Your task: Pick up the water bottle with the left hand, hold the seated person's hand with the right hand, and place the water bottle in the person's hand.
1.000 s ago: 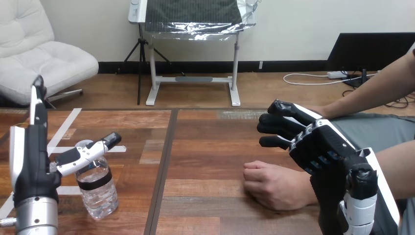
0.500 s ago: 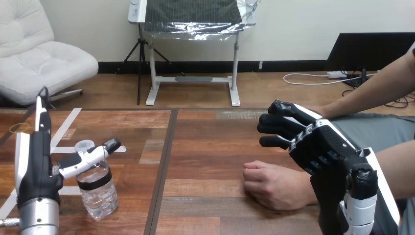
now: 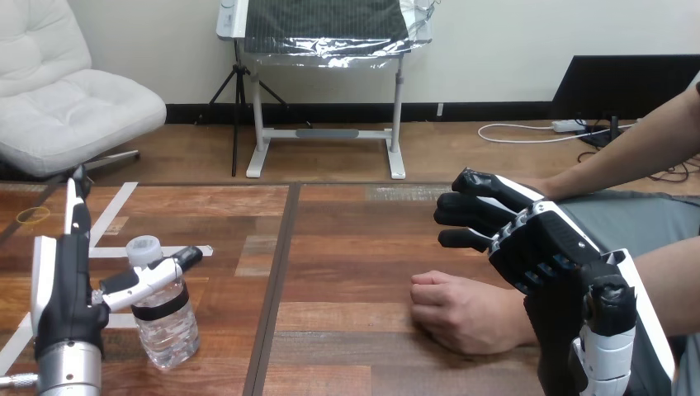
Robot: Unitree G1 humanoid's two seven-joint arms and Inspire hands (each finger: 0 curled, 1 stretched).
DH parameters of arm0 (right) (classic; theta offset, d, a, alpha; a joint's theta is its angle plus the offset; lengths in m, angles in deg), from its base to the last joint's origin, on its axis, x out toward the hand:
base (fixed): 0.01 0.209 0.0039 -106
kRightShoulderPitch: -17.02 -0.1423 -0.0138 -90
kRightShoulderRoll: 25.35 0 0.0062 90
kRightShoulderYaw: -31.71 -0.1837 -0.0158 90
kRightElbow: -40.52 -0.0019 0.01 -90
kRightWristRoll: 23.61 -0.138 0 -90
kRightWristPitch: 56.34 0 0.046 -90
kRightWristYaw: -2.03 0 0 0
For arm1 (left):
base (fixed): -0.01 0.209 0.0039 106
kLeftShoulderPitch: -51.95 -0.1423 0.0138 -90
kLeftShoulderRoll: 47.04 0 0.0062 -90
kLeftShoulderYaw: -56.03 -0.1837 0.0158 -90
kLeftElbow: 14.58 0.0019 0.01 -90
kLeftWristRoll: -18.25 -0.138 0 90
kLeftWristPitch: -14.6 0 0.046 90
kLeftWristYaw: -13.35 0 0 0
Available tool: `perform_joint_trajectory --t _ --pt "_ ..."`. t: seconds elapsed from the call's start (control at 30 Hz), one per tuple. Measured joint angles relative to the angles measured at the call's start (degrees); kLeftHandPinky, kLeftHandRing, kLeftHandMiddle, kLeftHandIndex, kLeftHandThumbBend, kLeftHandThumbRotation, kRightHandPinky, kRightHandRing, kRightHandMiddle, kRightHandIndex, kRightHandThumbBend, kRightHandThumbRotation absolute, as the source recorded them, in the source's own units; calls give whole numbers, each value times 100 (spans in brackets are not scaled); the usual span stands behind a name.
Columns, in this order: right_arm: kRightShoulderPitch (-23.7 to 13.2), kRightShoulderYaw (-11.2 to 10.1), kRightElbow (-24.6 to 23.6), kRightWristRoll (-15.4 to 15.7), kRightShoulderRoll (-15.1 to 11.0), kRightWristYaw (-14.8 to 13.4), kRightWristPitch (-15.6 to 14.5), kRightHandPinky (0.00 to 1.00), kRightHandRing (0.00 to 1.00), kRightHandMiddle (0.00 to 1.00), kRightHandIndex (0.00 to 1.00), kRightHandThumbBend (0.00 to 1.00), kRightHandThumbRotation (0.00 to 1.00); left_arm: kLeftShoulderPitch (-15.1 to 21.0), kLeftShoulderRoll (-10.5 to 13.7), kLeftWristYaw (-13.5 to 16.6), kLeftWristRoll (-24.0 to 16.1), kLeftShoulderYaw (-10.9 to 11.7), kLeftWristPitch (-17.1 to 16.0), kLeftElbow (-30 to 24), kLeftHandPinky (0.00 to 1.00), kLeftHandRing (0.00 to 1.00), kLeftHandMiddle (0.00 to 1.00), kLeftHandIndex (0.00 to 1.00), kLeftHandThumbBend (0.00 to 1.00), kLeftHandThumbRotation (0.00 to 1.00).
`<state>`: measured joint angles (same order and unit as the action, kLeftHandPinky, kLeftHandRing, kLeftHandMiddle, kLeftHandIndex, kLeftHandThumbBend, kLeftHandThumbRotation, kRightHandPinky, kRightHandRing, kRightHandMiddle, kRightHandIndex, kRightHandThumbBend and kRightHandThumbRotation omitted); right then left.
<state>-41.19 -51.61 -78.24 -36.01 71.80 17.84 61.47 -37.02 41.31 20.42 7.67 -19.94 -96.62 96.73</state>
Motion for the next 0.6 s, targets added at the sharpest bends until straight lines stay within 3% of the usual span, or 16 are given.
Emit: perform_joint_trajectory --t 0.6 --pt "-1 0 -1 -25 -13 8 -1 71 76 76 78 82 100 353 105 20 13 -133 -147 910 100 100 100 100 100 20"
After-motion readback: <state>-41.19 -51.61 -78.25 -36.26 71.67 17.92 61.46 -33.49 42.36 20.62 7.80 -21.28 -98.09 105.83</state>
